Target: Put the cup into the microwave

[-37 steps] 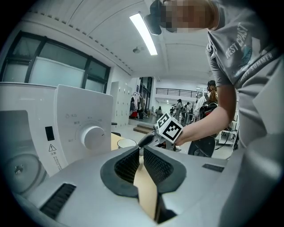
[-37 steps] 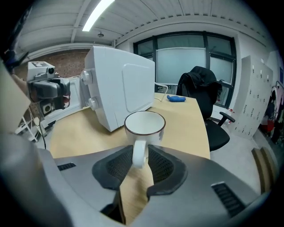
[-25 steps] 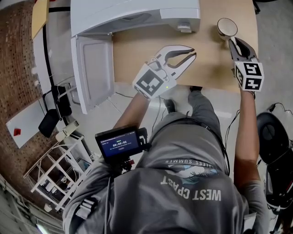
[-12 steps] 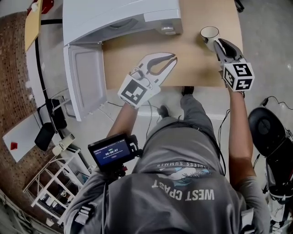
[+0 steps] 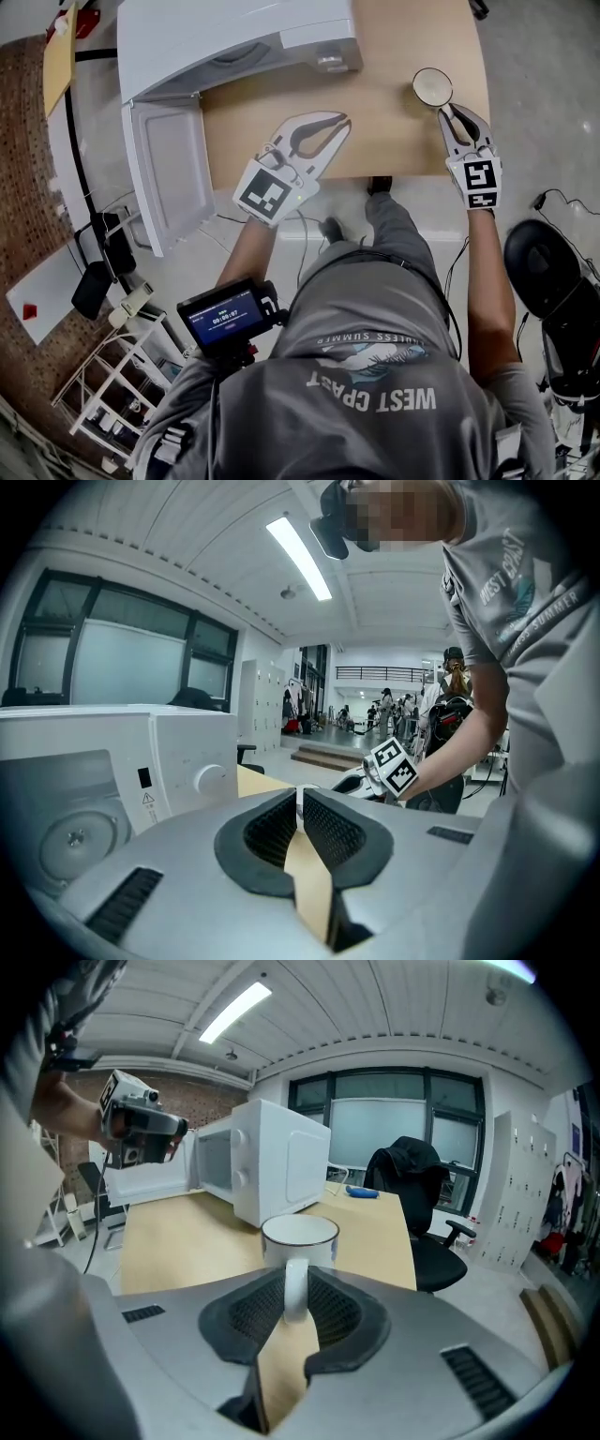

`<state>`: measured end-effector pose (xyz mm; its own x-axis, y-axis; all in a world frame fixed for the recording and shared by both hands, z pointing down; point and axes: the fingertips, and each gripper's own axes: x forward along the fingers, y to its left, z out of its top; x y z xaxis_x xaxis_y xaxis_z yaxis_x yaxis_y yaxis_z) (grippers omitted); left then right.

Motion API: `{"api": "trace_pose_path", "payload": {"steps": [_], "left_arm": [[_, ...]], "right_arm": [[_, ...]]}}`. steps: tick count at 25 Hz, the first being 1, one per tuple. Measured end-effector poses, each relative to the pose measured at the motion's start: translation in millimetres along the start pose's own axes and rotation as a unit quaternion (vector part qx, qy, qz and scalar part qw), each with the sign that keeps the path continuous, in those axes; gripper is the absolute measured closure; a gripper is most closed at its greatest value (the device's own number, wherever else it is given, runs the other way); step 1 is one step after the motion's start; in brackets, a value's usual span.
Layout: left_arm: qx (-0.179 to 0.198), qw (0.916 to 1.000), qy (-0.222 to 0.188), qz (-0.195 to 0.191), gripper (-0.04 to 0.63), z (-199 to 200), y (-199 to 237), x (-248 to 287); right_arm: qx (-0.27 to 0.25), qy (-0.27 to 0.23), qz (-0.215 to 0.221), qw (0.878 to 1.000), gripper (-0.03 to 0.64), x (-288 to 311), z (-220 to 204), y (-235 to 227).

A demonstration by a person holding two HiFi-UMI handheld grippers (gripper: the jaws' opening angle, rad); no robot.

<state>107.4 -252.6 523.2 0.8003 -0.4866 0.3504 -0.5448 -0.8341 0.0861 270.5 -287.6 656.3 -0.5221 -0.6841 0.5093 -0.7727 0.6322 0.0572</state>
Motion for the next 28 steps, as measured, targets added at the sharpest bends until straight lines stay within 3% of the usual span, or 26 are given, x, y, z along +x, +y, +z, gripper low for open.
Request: {"api": "trace_pose_path", "payload": {"steps": [3,9,13,14,16,17,19,28], "left_arm": [[0.0,1.0,0.003,-0.005,0.572,1,-3,3],[0.001,0.9999,0.004,-0.009,0.572,3,-4,7],[0.002,0.9999,0.005,-0.009,0.572,3,-4,7],[0.002,1.0,0.005,-0.008,0.572,3,-4,6],[0.001,1.0,0.007,-0.005,0.572,1,-3,5],[0.001,1.0,0.009,-0.004,0.572,0,-3,4],[0.002,0.9999,0.011,-0.002,0.572,0,-3,5],[0.01,0.9997,0.02,0.013,0.572,-1,3,1]], "right_arm": [[0.005,-0.005,-0.01,1.0,0.538,-2,-14,-3],[-0.037,-0.01,-0.009,0.999,0.53,9,-4,-6],[-0.048,0.014,-0.01,0.999,0.399,15,-10,-11],[-0.052,0.02,0.002,0.998,0.399,17,-13,-6],[-0.056,0.021,0.024,0.998,0.409,20,-16,2],[-0.057,0.021,0.026,0.998,0.502,21,-16,2],[-0.045,0.022,0.023,0.998,0.542,25,-14,-2],[-0.01,0.004,0.051,0.999,0.551,40,5,7]]}}
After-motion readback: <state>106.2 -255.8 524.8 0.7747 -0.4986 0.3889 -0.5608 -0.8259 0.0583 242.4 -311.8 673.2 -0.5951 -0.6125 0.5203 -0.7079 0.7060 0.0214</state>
